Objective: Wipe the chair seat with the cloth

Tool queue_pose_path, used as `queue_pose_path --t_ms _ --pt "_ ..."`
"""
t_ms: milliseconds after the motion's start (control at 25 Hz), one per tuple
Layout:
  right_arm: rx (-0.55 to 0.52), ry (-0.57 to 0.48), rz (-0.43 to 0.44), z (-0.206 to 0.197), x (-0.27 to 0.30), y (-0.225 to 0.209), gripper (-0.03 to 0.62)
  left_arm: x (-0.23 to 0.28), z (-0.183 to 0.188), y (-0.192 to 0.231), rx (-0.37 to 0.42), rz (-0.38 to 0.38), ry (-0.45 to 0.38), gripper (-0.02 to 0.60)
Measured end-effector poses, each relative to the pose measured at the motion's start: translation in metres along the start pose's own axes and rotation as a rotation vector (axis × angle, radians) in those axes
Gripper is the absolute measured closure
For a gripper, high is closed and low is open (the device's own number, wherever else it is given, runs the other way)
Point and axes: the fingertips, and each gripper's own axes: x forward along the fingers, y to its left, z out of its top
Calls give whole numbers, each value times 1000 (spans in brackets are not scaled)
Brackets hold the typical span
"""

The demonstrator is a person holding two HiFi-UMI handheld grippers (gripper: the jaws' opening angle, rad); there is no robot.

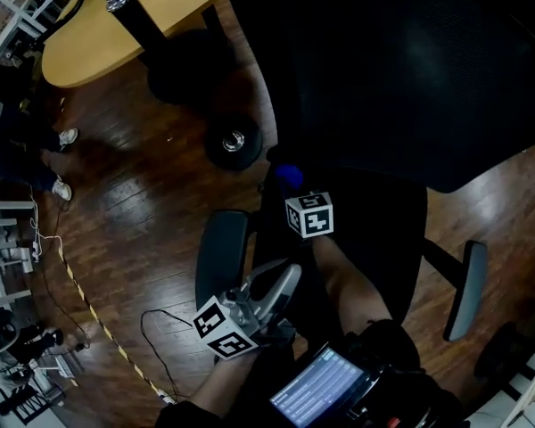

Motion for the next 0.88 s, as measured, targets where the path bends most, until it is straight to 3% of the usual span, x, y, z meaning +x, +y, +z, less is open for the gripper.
queue_pose_path --t_ms 280,880 --pt "-1 12 -95 -2 -6 -20 549 1 -7 0 5 -7 35 591" --pt "180 54 -489 -49 -165 -210 549 10 -18 0 14 -13 83 591"
